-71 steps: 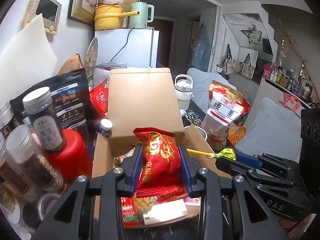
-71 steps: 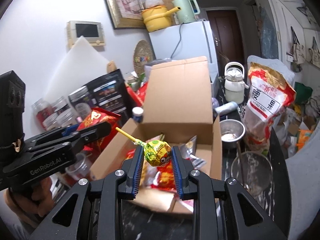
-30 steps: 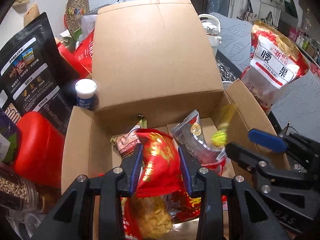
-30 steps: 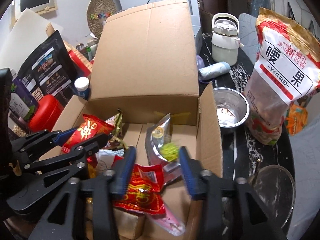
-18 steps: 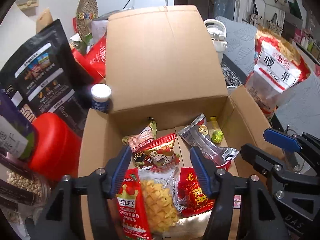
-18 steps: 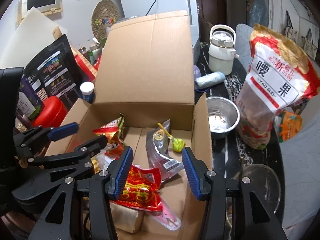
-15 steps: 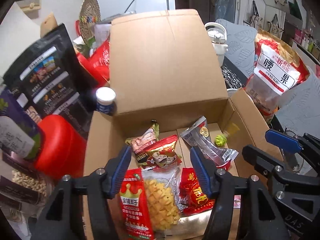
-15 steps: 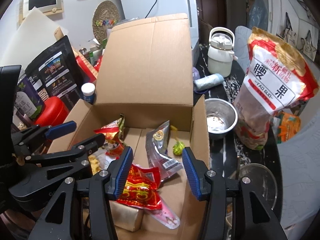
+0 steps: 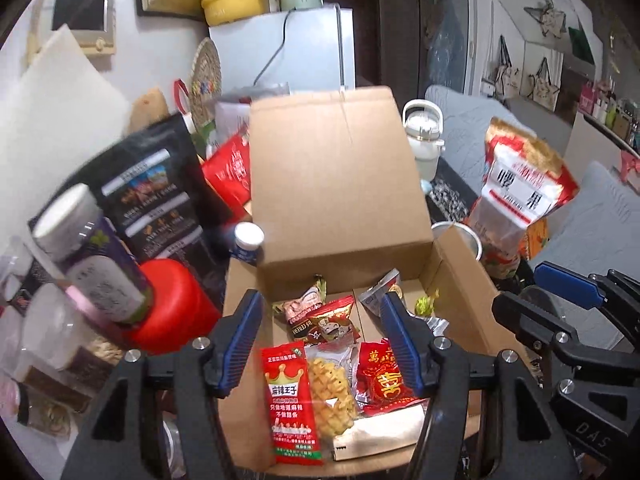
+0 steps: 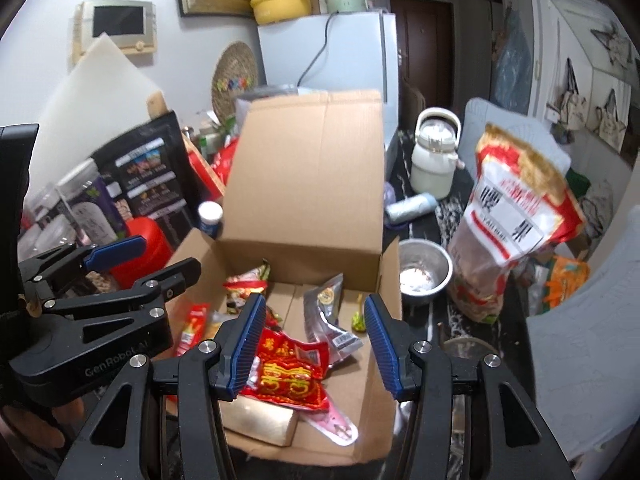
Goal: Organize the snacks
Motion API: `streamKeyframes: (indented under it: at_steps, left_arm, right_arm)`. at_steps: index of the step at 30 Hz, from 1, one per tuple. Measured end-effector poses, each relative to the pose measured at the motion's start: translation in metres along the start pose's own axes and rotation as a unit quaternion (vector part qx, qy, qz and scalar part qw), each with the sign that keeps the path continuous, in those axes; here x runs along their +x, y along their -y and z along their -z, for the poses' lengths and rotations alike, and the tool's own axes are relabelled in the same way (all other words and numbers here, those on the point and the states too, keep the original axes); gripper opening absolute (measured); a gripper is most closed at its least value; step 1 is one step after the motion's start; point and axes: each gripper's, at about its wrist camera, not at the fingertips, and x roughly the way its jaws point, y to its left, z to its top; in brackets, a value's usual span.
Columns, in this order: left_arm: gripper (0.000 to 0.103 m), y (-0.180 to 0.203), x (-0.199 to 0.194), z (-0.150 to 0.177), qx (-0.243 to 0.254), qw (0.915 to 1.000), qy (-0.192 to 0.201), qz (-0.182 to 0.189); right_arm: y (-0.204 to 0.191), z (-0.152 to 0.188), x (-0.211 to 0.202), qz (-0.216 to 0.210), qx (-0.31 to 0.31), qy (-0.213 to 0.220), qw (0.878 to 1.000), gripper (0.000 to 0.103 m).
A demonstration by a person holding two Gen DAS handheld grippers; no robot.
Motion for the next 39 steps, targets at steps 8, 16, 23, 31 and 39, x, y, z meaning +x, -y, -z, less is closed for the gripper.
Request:
streamKeyframes:
  at_steps: [8,16,23,31,39]
  left_arm:
    - [0.061,-0.003,-0.055,0.005,0.004,0.9990,0.044,0.002]
    - [0.077,-0.008,-0.115,0.017,-0.004,0.9955,0.094,0.013]
    - [0.078,-0.011,-0.158,0.033,0.001,0.9926,0.121,0.002]
    - [0.078,-0.009,-0.182,0.065,0.003,0.9930,0.118,0.002]
    - [0.078,-0.007,-0.194,0.094,0.001,0.9920,0.127,0.001]
  right_arm:
    - [-0.017,0.002,-0.053,-0.003,-0.019,0.047,0.999,0.054]
    - [-0.037,0.016,-0.112,-0.004,-0.041,0.100,0.994,0.070]
    - [-0.047,0.031,-0.151,0.004,-0.047,0.127,0.991,0.082]
    - [-0.051,0.058,-0.175,0.009,-0.047,0.135,0.990,0.086]
    - [-0.052,0.090,-0.182,0.022,-0.035,0.129,0.991,0.086]
